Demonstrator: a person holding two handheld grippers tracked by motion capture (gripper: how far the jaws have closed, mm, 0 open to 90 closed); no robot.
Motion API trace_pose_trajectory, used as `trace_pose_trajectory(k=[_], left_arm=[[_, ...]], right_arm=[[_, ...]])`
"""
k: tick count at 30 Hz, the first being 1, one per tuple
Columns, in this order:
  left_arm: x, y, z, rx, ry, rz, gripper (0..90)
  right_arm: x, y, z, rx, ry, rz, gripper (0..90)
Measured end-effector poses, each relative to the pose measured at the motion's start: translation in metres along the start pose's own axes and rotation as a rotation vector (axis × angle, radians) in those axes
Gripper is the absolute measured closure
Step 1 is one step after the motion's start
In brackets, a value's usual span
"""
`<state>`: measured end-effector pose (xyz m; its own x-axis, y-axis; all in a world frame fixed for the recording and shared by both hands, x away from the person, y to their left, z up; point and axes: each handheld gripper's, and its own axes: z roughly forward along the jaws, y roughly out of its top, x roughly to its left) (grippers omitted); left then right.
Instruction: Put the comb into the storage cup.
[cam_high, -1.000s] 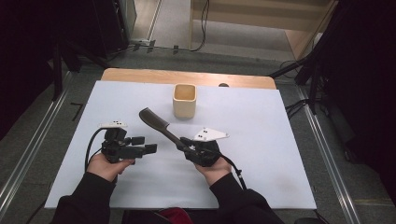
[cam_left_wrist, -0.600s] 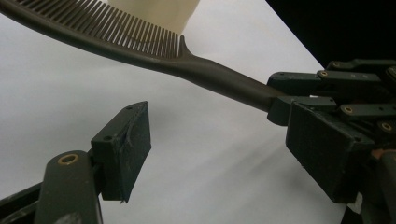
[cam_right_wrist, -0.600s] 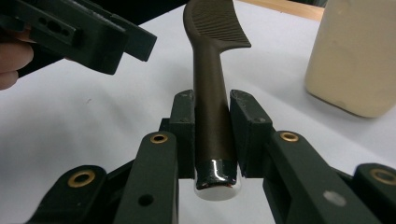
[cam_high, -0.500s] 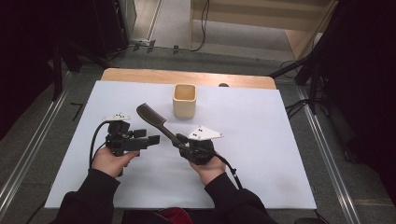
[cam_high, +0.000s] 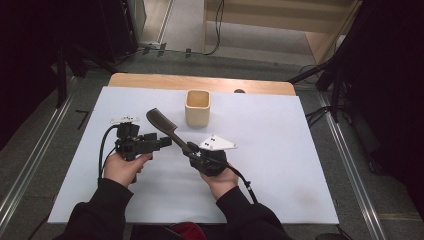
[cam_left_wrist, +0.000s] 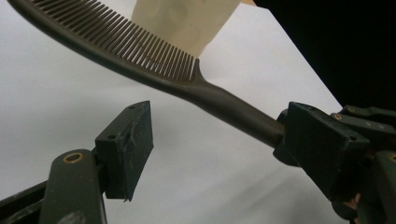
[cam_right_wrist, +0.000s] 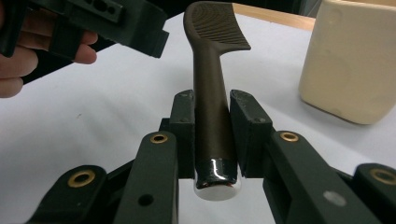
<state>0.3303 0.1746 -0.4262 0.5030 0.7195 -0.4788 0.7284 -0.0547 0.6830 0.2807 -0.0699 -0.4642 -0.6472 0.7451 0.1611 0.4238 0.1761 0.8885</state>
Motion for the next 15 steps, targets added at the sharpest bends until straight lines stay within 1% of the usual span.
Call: trace_pose_trajectory(k=[2,3,6,8,9,15], left_arm=[[-0.001,0.001,0.002,-0.004,0.012,-0.005,25.7],[-0.001,0.002,0.004,-0.005,0.009,-0.011,26.0],[-0.002,0.003,0.008,-0.001,0.021,-0.012,27.3],[-0.002,0.003,0.011,0.006,0.015,-0.020,27.2],[-0.002,0.003,0.012,0.012,0.020,-0.020,27.3],[-0.002,0.002,0.015,0.007,0.022,-0.027,27.3]], right_arm=[[0.000,0.000,0.001,-0.004,-0.002,0.002,70.2],[0.001,0.000,0.002,-0.006,-0.003,0.004,70.2],[0.002,0.000,0.004,-0.013,-0.006,0.009,70.2],[0.002,0.000,0.005,-0.015,-0.009,0.012,70.3],[0.002,-0.001,0.006,-0.016,-0.007,0.014,70.3],[0.004,0.000,0.008,-0.023,-0.013,0.020,70.2]])
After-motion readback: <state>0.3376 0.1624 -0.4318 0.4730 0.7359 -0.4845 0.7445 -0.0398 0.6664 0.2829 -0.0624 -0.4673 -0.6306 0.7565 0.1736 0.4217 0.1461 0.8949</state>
